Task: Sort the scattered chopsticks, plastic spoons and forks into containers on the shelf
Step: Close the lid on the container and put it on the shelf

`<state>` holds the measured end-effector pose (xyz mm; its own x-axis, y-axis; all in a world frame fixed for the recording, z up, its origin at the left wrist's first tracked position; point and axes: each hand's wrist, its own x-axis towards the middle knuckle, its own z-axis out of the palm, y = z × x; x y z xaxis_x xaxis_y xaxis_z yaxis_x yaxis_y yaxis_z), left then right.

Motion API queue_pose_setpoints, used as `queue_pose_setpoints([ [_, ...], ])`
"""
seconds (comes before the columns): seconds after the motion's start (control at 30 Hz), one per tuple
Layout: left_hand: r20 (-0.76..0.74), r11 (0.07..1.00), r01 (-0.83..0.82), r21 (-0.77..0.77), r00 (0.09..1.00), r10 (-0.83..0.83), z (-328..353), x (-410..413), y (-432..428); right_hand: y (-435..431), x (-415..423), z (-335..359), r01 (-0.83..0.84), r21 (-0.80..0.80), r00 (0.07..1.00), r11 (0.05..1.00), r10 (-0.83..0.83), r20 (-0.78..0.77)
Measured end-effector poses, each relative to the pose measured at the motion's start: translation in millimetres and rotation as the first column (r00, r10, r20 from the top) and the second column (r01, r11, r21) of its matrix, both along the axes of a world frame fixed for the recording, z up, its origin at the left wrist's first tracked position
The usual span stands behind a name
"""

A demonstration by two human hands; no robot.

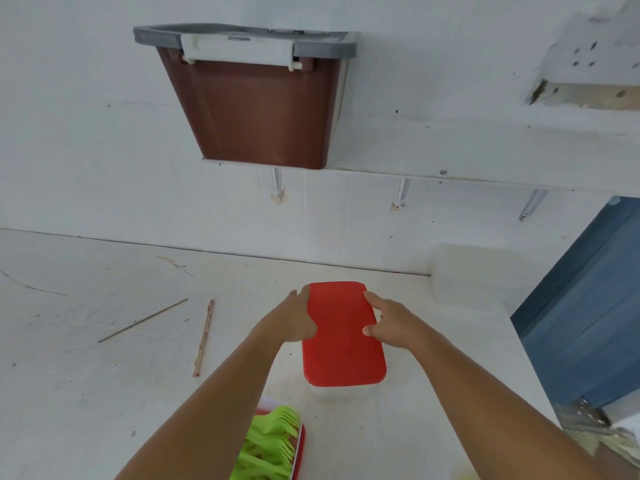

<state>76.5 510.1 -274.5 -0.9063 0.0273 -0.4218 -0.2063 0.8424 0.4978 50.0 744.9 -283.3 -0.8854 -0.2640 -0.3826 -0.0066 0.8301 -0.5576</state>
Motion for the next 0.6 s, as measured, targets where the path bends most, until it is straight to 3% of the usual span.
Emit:
queue_pose_setpoints([
  [0.07,-0.019,0.961,-0.213,0.178,0.975,0.22,-13,23,6,3,18,-18,0.22,-0.19,0.975,0.957,-0.221,0.016],
  [0.17,0.085,0.817,-0.446,0.365,0.89,0.448,-39,44,8,-3,42,-36,0.516,-0.398,0.857,0.758,-0.457,0.24],
  [0.23,0.108,0.757,-0.493,0.429,0.86,0.499,-52,45,8,-6,49,-46,0.539,-0.413,0.841,0.734,-0.489,0.229],
  [0.47,0.131,0.72,-0.458,0.522,0.877,0.462,-8,73,10,4,84,2,0.585,-0.526,0.809,0.618,-0.488,0.327],
  [0.6,0.061,0.753,-0.286,0.593,0.948,0.313,63,107,22,38,126,71,0.447,-0.576,0.891,0.684,-0.396,0.221],
])
